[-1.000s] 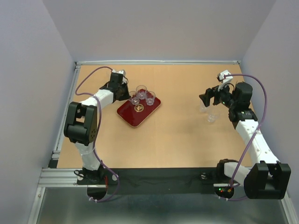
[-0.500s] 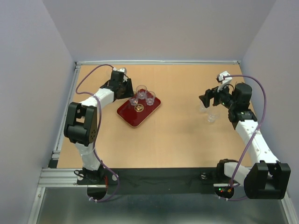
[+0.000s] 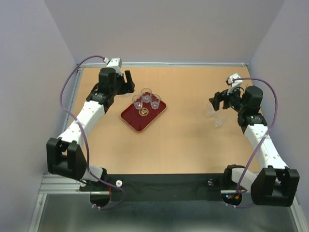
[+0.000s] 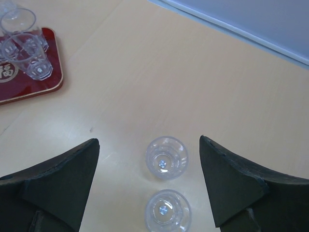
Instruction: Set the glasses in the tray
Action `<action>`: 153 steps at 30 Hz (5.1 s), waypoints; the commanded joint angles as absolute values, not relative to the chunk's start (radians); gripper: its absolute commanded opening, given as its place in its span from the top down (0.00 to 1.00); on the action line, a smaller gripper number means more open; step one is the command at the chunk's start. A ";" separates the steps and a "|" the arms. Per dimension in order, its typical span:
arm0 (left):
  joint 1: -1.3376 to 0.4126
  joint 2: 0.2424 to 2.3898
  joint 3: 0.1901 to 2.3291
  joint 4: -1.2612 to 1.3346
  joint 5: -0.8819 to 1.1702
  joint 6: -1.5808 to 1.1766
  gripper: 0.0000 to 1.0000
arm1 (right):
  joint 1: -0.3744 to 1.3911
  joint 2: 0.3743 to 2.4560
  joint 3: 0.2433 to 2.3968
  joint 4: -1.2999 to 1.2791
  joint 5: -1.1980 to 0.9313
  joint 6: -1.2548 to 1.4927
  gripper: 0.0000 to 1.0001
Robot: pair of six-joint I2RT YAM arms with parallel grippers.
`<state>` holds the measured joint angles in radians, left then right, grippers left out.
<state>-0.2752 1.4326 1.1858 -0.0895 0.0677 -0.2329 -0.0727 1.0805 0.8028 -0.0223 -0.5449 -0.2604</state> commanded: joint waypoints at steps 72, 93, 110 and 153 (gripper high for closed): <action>-0.270 0.784 0.773 -0.011 -0.258 -0.054 0.03 | -0.230 1.286 0.881 -0.380 -0.748 -0.454 0.99; -0.270 0.713 0.749 0.020 -0.364 -0.046 0.03 | 0.595 1.641 1.316 -0.373 -0.463 -0.443 1.00; -0.270 0.709 0.742 0.029 -0.347 -0.044 0.03 | 0.756 2.054 1.738 -0.373 -0.210 -0.479 0.99; -0.270 0.706 0.733 0.043 -0.313 -0.049 0.03 | 0.753 1.862 1.708 -0.357 -0.075 -0.468 0.57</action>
